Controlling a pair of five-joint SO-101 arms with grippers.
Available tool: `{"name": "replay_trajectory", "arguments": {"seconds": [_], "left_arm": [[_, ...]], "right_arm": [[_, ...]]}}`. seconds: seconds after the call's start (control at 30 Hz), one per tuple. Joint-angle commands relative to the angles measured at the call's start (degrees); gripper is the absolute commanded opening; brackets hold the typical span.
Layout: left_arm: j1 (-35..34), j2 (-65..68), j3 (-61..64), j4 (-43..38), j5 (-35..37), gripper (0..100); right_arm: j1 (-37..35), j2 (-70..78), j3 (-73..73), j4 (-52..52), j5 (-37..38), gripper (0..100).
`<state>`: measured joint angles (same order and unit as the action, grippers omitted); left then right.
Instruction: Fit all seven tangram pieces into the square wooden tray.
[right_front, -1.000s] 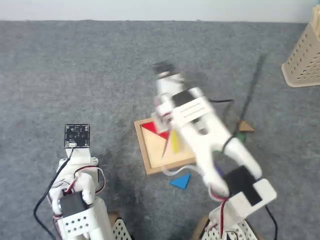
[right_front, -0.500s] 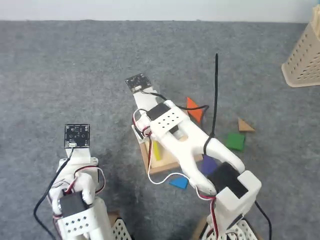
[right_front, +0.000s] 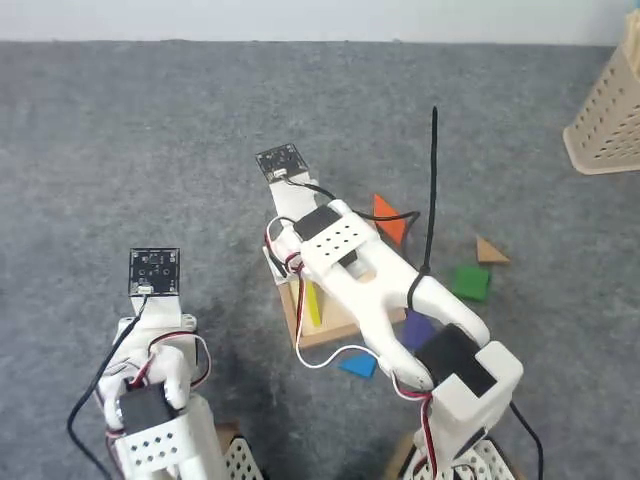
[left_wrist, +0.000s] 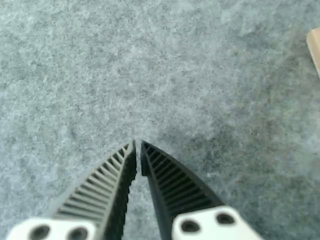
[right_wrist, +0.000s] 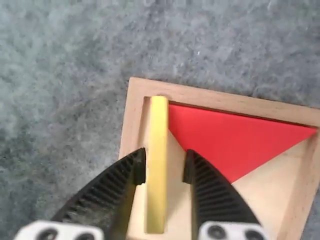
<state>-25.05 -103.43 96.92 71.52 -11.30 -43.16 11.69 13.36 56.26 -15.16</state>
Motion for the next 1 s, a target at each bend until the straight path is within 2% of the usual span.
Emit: {"name": "replay_trajectory", "arguments": {"seconds": [0.0, 0.4, 0.53, 0.73, 0.87, 0.97], "left_arm": [[-0.3, -0.8, -0.4, 0.4, -0.3, 1], [-0.3, -0.8, -0.4, 0.4, -0.3, 1], [-0.3, -0.8, -0.4, 0.4, -0.3, 1], [-0.3, -0.8, -0.4, 0.4, -0.3, 1], [-0.3, -0.8, -0.4, 0.4, -0.3, 1], [-0.3, -0.8, -0.4, 0.4, -0.3, 1]], "right_arm": [[-0.4, -1.2, -2.0, 1.2, -0.8, 14.2], [6.9, -6.6, -2.3, 3.6, -0.5, 14.0], [7.1, -11.4, -2.2, 6.3, 6.0, 14.0], [10.2, -12.2, -0.3, 6.6, 9.8, 13.6], [16.0, -10.2, 2.9, 2.3, 12.5, 1.2], [16.9, -7.8, 5.0, 0.0, 14.6, 3.0]]}}
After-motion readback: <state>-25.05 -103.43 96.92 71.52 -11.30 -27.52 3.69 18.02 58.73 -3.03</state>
